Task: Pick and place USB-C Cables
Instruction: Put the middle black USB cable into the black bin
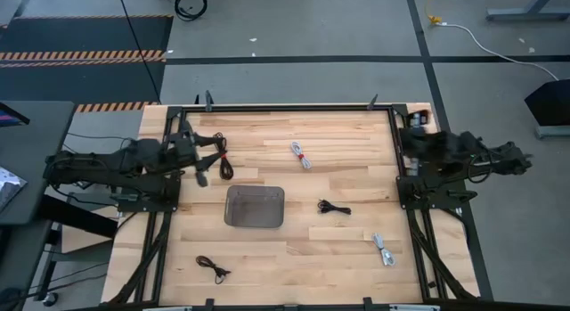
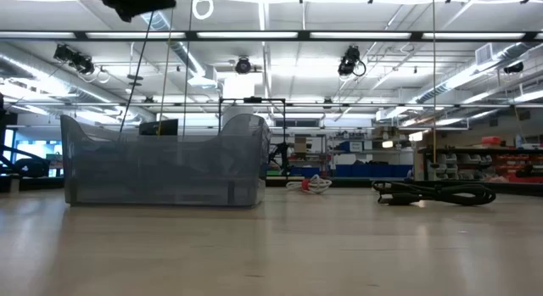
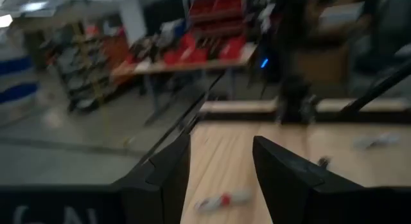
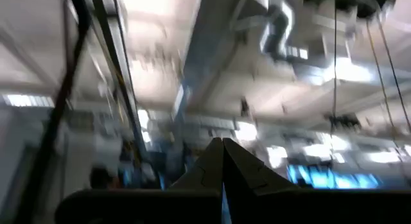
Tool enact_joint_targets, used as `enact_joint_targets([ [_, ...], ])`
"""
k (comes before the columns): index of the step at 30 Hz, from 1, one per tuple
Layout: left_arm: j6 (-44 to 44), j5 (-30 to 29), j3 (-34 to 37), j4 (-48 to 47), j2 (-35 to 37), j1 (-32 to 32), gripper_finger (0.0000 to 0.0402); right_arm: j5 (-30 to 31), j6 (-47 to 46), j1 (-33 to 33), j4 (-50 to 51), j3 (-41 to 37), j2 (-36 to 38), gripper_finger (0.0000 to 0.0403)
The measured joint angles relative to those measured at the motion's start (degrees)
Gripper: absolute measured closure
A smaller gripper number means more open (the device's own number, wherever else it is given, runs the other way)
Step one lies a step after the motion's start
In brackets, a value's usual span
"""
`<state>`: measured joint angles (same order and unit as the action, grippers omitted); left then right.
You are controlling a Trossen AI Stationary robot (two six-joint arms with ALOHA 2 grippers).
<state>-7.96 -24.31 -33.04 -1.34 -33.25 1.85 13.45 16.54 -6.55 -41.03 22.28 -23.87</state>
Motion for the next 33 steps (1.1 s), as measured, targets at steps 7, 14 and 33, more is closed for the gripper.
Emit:
enact_joint_targets([
  [7, 1.3, -0.5, -1.3, 0.5, -4.7, -2.7, 0.0220, 10.9, 0.1, 0.0, 20.5, 9.1, -17.0, 0.0393],
  [14, 1.4, -0.5, -1.3, 0.7, -5.0, -2.5, 0.0225, 7.8, -7.8, -0.9, 25.7, 12.3, -28.6, 0.0393],
  [33, 1.7, -0.5, -1.3, 0.1, -5.0, 0.4, 0.0228, -8.9, -27.2, 4.4, 90.1, 41.7, -51.0, 0.0236],
])
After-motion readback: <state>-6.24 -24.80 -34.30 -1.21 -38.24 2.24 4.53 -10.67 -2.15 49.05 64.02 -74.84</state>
